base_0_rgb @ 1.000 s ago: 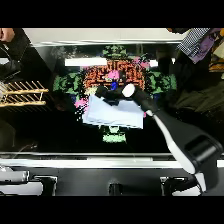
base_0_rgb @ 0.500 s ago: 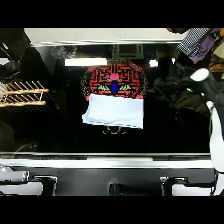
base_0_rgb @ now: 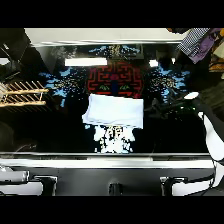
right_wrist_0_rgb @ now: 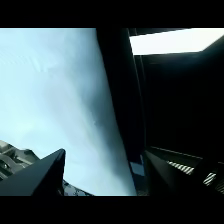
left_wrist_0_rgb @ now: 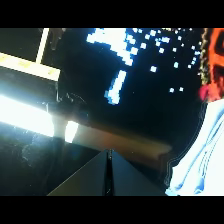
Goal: Fold the clothes and pants, and hang the long-sleeved shirts on hangers.
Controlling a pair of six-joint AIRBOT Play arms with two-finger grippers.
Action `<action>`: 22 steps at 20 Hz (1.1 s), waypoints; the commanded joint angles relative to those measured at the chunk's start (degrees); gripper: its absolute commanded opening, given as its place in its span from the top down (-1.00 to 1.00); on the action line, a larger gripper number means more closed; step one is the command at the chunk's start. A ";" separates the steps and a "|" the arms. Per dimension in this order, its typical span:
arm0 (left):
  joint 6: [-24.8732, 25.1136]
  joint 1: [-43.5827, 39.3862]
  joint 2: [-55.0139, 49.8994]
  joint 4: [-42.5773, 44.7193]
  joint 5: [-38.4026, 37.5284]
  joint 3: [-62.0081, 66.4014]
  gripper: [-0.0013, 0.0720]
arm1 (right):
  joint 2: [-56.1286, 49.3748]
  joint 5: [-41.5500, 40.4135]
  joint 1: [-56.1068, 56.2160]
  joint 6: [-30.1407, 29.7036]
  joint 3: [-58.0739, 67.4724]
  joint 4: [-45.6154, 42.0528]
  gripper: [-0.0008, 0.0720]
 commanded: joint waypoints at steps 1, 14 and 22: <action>0.00 0.04 0.02 -0.07 0.02 0.00 0.91 | -1.73 -3.32 3.06 -1.49 -0.98 1.31 -0.47; 1.33 0.04 0.02 -0.07 0.04 0.00 0.91 | -0.33 -8.74 6.27 6.34 11.74 -0.35 0.87; 1.51 0.04 0.00 -0.07 0.04 0.00 0.91 | -1.20 -9.81 -3.17 20.31 30.82 -10.27 0.87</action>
